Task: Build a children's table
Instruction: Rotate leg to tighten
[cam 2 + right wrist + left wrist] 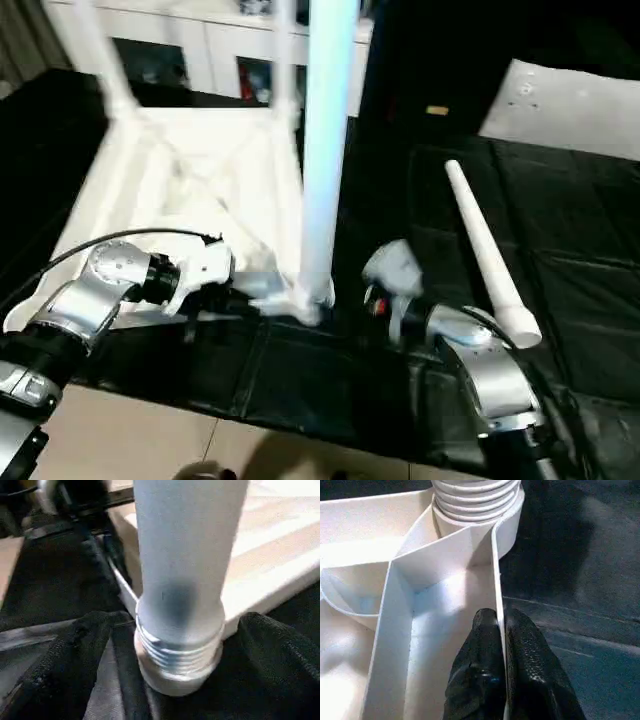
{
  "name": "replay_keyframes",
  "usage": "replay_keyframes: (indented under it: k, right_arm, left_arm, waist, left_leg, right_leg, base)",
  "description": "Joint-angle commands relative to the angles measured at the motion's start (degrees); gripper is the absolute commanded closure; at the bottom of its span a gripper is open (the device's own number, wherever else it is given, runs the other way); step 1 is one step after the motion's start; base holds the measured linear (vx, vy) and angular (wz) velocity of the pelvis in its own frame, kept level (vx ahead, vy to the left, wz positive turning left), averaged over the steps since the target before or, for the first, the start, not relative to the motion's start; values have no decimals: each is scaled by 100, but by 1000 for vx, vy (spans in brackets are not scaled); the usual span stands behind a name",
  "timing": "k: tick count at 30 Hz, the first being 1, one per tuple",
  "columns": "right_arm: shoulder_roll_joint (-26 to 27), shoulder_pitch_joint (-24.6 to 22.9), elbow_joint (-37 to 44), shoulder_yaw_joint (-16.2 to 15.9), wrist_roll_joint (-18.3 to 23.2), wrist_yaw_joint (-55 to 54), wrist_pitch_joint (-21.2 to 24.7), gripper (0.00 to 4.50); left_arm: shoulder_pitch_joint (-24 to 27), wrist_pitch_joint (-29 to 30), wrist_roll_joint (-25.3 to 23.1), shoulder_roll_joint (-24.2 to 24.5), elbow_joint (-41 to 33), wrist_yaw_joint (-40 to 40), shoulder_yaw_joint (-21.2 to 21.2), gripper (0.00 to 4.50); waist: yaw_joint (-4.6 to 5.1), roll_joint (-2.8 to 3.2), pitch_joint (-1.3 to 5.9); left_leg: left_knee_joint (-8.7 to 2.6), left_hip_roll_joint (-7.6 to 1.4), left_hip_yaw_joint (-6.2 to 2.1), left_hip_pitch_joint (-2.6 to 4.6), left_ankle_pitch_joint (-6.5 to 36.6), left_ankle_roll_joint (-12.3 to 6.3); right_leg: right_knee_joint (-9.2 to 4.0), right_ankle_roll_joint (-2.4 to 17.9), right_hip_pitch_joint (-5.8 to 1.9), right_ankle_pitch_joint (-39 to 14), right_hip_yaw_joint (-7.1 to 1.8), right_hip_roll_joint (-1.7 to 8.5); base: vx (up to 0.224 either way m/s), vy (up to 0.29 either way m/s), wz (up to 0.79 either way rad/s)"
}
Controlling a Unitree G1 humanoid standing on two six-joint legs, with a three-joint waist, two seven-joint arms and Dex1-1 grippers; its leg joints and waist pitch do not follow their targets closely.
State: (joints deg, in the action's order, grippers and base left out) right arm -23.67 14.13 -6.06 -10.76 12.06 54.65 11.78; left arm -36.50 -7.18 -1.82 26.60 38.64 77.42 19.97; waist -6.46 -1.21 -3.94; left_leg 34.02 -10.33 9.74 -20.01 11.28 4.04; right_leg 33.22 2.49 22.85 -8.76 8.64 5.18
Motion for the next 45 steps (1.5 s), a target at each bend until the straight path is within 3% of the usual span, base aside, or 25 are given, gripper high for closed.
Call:
replay_keyframes:
  k: [1,3,9,11,17,29,32,35,36,38,41,43,44,45]
  right_arm:
    - [-5,164,-165,-37,-33,120,-91,18]
    - [59,322,-423,-64,-36,254,-203,37]
    - [111,650,-879,-237,10,665,-291,82]
    - [94,710,-973,-301,21,826,-289,117]
    - [88,782,-1164,-294,16,996,-378,161]
    - [122,566,-1019,-347,229,1286,-178,181]
    - [253,416,-860,-310,341,1118,-20,181]
    - [722,324,-890,-106,189,70,138,181]
    - [901,314,-943,-54,80,-328,124,181]
    - [1224,309,-997,44,-11,-912,201,181]
    - [1910,427,-1241,200,-214,-2087,360,181]
    - [2044,465,-1315,214,-284,-2319,359,182]
    - [2544,698,-1766,333,-546,-3324,277,182]
    - [2672,771,-1894,385,-604,-3597,263,182]
  left_arm:
    - [-123,-326,53,-81,-32,438,224,449]
    - [-139,-426,85,-85,-3,579,233,450]
    - [-208,-602,47,-116,154,728,257,450]
    - [-227,-631,41,-140,194,745,245,450]
    - [-236,-684,21,-141,249,787,209,450]
    - [-225,-490,82,-250,377,621,68,450]
    - [-250,-273,67,-362,399,238,-43,450]
    - [-303,247,25,-582,322,-449,-204,450]
    - [-302,422,58,-709,253,-706,-283,450]
    - [-297,734,77,-953,134,-1223,-422,450]
    - [-227,1261,-77,-1493,-103,-2319,-548,450]
    - [-204,1359,-114,-1607,-151,-2533,-564,450]
    - [-151,1646,-274,-2048,-283,-3421,-642,450]
    - [-152,1716,-315,-2155,-309,-3637,-664,450]
  waist:
    - [33,12,424]
    - [15,-5,408]
    - [22,-8,420]
    - [12,-38,415]
    - [9,-47,416]
    - [-19,-27,420]
    - [-41,-25,416]
    - [-18,-14,394]
    - [24,-16,359]
    - [96,-7,361]
    - [158,-9,348]
    - [221,9,321]
    - [281,40,299]
    - [324,27,296]
  left_leg:
    - [-401,-334,-93,25,1034,-316]
    - [-405,-356,-87,62,1056,-291]
    - [-401,-359,-90,10,920,-354]
    - [-396,-368,-85,11,887,-361]
    - [-397,-377,-84,11,856,-358]
    - [-400,-380,-83,14,864,-350]
    - [-408,-381,-89,26,923,-321]
    - [-423,-369,-102,29,1085,-221]
    - [-440,-355,-121,40,1279,-133]
    - [-395,-301,-126,89,1419,-12]
    - [-401,-309,-132,104,1491,-55]
    - [-387,-292,-152,139,1769,-32]
    - [-382,-305,-163,174,2003,4]
    - [-381,-302,-182,179,2082,29]
  right_leg:
    - [-438,604,-356,-2041,-432,502]
    - [-449,619,-315,-2117,-445,511]
    - [-375,750,-350,-1759,-441,498]
    - [-368,751,-348,-1785,-450,515]
    - [-366,743,-338,-1814,-446,511]
    - [-381,726,-343,-1873,-444,515]
    - [-396,705,-339,-1950,-439,512]
    - [-445,605,-337,-2332,-425,533]
    - [-520,471,-320,-2774,-386,530]
    - [-638,207,-314,-3375,-334,559]
    - [-661,169,-271,-3365,-322,526]
    - [-737,79,-264,-3618,-242,521]
    - [-765,17,-242,-3750,-210,530]
    - [-792,-7,-246,-3792,-162,522]
  base:
    - [0,0,0]
    - [0,0,0]
    - [0,0,0]
    - [0,0,0]
    - [0,0,0]
    - [0,0,0]
    - [0,0,0]
    - [0,0,0]
    - [0,0,0]
    - [0,0,0]
    - [0,0,0]
    - [0,0,0]
    - [0,0,0]
    - [0,0,0]
